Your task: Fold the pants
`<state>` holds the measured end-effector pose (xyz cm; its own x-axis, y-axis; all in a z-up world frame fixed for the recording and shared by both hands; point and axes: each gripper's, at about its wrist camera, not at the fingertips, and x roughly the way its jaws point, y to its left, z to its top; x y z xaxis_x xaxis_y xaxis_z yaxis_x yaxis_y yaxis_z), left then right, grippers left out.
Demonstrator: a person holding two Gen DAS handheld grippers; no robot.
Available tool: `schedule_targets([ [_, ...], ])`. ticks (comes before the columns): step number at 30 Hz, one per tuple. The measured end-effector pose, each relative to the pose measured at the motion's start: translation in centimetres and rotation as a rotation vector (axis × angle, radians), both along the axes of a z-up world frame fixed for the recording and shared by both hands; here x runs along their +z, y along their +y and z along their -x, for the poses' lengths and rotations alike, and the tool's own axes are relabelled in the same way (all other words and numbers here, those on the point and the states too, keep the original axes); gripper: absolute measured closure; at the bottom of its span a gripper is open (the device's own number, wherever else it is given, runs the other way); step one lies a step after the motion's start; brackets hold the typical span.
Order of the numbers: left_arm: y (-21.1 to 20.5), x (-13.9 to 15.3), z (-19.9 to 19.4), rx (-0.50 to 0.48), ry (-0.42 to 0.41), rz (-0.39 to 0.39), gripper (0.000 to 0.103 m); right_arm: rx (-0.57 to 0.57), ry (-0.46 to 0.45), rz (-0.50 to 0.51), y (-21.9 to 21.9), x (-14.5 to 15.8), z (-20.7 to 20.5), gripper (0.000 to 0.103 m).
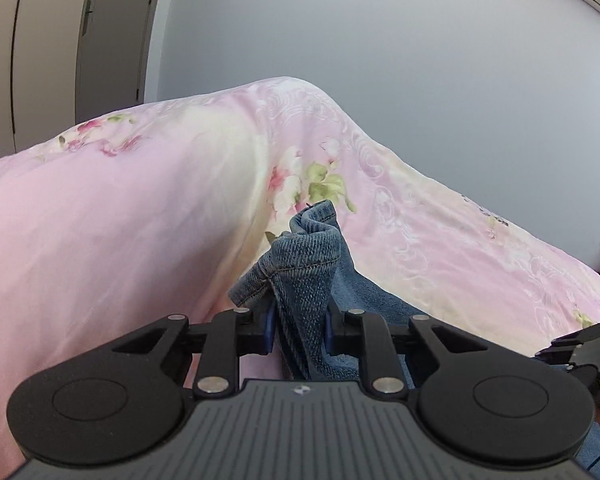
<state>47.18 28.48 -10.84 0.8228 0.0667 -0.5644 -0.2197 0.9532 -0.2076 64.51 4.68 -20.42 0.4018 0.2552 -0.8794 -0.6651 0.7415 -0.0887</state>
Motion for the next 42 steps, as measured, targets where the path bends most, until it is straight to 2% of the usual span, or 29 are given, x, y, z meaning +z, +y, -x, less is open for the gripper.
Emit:
schedule_targets([
  [4,-1.5,1.6,-0.1,-0.053,0.001,-0.065,0.079,-0.047,-0.005,-0.03,0.0,-0.5,-0.4,0.067],
  [8,-3.1,3.3,0.0,-0.091,-0.002,-0.109,0.079,-0.022,-0.04,-0.03,-0.2,0.7,1.1,0.069],
  [15,-6.6,6.5,0.6,-0.147,-0.029,-0.152,0.08,0.106,0.103,-0.137,-2.1,3.2,7.0,0.07],
  [17,-8.0,7.4,0.8,-0.161,-0.04,-0.17,0.08,0.131,0.139,-0.132,-2.2,2.3,8.7,0.07],
  [19,-9.3,8.1,0.9,-0.179,-0.041,-0.174,0.08,0.137,0.191,-0.092,-1.9,0.2,9.8,0.07],
  [21,-10.8,8.6,1.0,-0.203,-0.035,-0.191,0.08,0.14,0.142,-0.073,-1.6,-0.8,10.9,0.07],
  [24,-13.1,9.5,1.5,-0.24,-0.052,-0.232,0.081,0.117,0.124,-0.092,-2.0,0.2,11.6,0.07],
  [26,-14.5,10.1,1.8,-0.268,-0.06,-0.229,0.081,0.112,0.101,-0.114,-3.6,1.7,12.1,0.07],
  [28,-16.3,10.6,2.0,-0.299,-0.068,-0.222,0.081,0.09,0.057,-0.079,-5.7,2.8,12.4,0.066],
  [33,-22.0,11.0,2.2,-0.419,-0.081,-0.179,0.081,-0.077,0.073,-0.023,-14.6,3.7,12.3,0.064],
  [38,-29.0,8.9,2.0,-0.551,-0.053,-0.148,0.082,-0.228,0.112,-0.043,-23.4,3.2,13.4,0.064],
  [42,-34.6,5.3,2.0,-0.662,0.0,-0.152,0.082,-0.305,0.133,-0.07,-29.8,2.8,15.5,0.064],
])
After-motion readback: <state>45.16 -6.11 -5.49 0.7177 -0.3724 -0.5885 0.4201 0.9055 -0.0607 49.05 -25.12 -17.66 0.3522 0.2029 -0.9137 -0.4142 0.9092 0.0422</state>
